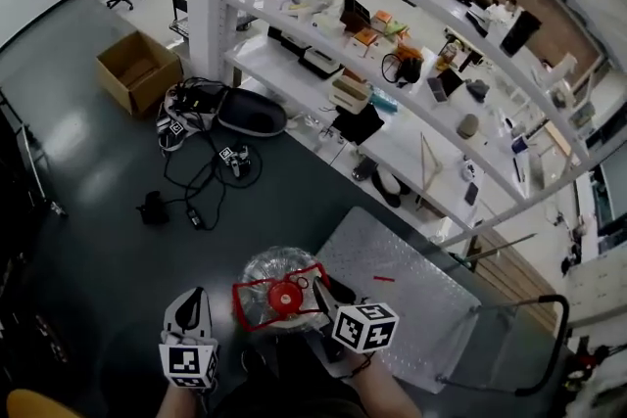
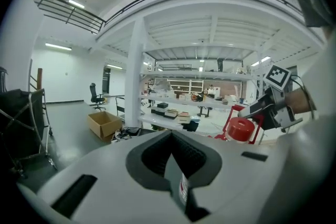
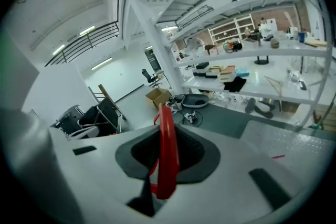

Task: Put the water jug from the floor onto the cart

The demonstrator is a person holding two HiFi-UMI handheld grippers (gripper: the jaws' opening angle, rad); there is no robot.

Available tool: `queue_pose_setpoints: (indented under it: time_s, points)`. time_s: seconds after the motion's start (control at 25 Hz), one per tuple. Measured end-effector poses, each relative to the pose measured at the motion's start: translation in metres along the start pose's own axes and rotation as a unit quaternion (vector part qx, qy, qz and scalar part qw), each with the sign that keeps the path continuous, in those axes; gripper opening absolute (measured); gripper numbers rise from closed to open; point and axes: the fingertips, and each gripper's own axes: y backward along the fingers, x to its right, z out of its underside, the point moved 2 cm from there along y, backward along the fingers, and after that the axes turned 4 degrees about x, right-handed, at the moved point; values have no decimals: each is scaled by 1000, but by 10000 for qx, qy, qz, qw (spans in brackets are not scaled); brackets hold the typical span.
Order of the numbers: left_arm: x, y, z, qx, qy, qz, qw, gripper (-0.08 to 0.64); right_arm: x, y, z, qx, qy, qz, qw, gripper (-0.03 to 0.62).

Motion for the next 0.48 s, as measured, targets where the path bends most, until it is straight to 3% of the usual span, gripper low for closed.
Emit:
queue_pose_setpoints:
  time_s: [0.48]
  points:
    - [111,-9,6,-160,-292,1060,9938,5,95,138,32,420,-661,1019,9917,43]
